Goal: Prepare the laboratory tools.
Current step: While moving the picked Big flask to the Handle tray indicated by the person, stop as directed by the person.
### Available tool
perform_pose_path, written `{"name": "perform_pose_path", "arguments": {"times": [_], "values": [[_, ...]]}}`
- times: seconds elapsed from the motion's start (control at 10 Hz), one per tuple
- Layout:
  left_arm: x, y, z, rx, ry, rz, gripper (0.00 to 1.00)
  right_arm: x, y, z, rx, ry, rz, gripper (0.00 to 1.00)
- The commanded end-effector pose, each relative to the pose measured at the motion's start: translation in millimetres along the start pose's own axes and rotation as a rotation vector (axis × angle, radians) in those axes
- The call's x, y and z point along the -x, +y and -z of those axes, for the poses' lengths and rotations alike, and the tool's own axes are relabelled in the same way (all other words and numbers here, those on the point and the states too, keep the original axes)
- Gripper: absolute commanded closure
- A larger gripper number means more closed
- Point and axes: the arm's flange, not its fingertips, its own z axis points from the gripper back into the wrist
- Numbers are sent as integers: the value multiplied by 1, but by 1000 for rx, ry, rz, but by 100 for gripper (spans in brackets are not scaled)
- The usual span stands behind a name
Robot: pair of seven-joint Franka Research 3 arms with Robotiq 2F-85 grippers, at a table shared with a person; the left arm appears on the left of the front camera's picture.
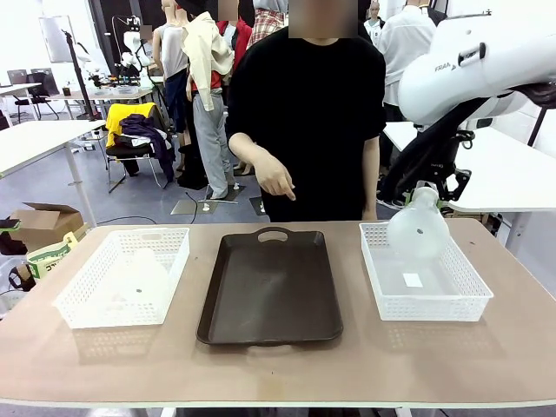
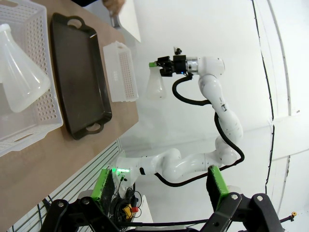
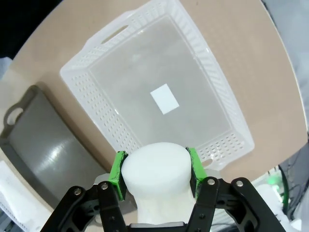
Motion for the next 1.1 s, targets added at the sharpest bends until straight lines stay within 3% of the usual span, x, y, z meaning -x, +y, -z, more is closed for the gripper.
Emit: {"name": "perform_pose_path", "arguments": {"times": [0.0,0.1,1.0], "values": [[2,-1,-2,1,7,5,0,5,-13,-3,-47,-32,-29,100],[2,-1,-2,1,7,5,0,0,0,0,0,0,0,100],[2,-1,-2,1,7,5,0,1,-3,2,4,-3,-11,100]]}}
